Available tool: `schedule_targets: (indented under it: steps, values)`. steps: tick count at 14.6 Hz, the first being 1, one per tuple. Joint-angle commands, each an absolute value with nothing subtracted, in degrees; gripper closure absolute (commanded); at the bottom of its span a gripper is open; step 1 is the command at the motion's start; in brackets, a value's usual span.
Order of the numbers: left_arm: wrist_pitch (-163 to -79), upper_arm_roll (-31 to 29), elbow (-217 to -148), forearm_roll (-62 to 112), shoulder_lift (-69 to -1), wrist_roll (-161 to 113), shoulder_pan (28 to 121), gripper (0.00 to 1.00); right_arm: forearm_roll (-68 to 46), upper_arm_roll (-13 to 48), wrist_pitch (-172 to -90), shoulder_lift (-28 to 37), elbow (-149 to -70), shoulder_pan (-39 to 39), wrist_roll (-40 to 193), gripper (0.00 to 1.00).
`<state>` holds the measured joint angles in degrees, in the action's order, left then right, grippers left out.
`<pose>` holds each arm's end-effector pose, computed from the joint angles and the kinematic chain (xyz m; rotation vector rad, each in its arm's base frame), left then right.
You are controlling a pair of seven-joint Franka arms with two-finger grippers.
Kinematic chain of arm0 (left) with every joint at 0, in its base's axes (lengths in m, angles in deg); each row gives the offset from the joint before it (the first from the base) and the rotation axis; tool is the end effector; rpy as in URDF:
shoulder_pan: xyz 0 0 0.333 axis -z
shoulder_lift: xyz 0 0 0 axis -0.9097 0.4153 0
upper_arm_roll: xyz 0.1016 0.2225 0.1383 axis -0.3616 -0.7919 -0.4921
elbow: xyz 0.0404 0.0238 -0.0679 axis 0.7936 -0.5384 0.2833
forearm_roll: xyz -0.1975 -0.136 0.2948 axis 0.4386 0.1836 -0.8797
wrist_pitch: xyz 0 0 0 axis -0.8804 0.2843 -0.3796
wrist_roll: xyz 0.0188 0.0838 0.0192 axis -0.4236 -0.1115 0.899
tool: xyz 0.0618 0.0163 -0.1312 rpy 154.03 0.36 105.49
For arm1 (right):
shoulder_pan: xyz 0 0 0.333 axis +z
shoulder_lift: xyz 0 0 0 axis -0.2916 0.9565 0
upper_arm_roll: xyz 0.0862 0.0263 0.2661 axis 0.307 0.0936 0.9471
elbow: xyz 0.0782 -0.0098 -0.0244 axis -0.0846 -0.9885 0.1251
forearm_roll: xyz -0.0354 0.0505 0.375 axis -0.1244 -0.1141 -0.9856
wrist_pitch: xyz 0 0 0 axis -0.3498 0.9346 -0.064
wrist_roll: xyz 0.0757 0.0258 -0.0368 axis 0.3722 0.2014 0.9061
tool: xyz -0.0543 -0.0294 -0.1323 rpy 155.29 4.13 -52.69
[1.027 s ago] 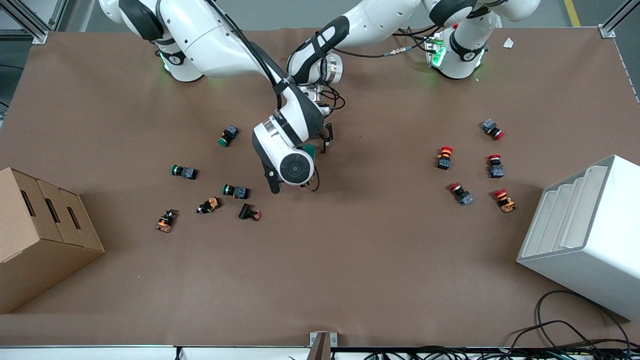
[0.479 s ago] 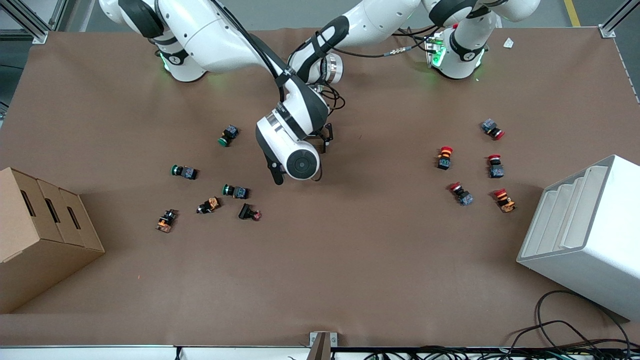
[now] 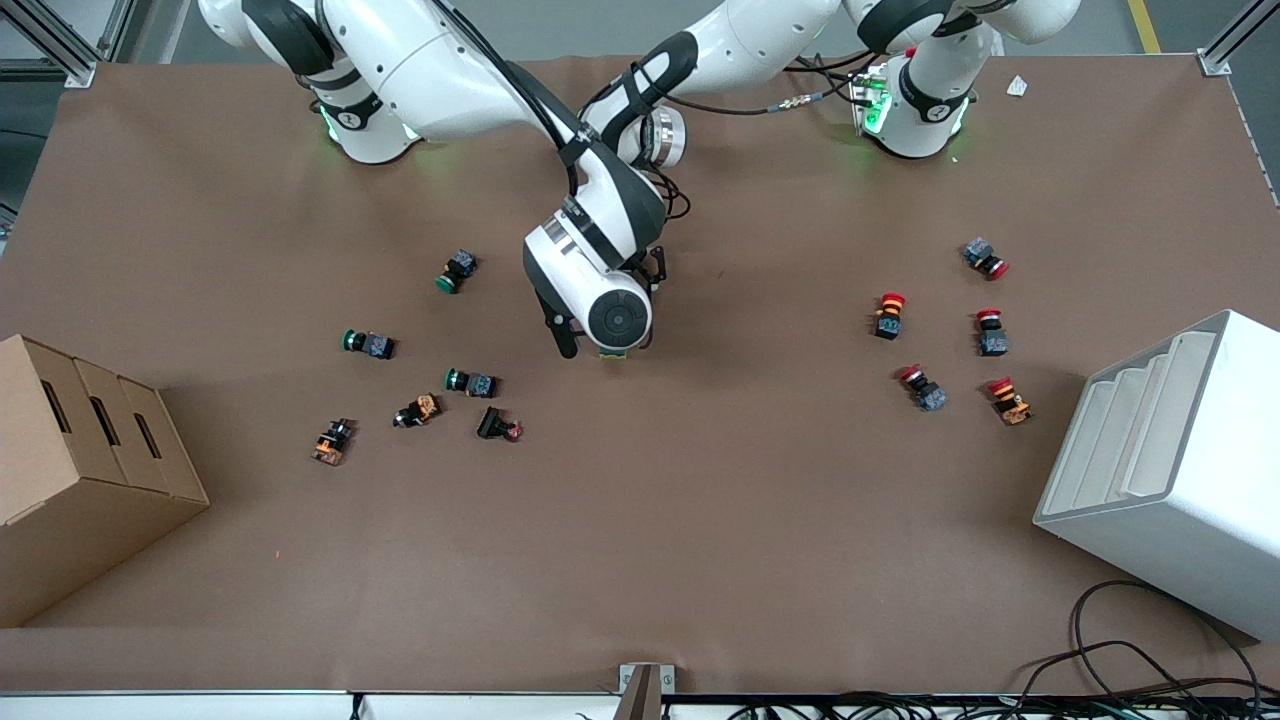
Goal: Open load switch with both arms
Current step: 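Press the white handle down with the left gripper while the right gripper holds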
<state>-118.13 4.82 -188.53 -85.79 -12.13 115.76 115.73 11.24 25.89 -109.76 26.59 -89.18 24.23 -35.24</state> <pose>0.2455 -0.5381 0.0521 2.7080 0.0267 1.5176 0.4228 0.4534 0.1696 2.2090 -1.4825 -0.5464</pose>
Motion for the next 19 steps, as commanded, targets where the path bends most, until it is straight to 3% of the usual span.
schedule_targets:
  steps: [1,7,16,19]
  values:
    - [-118.8,4.7,-187.9,-87.0,-9.6,118.1,115.8,0.01,10.4,25.9,-110.5,25.6,-92.8,25.1,-35.6,0.00]
    - [-118.8,4.8,-187.8,-86.6,-10.2,117.9,115.6,0.01,11.0,25.3,-109.8,24.7,-92.2,23.1,-28.8,0.00]
    - [-120.0,5.6,-187.2,-79.7,-14.4,112.4,114.4,0.01,19.4,25.1,-110.3,13.6,-95.0,4.8,19.7,0.00]
    - [-120.6,7.9,-182.6,-68.7,-16.7,104.8,112.5,0.01,21.8,25.1,-110.4,7.8,-97.8,-1.3,33.8,0.00]
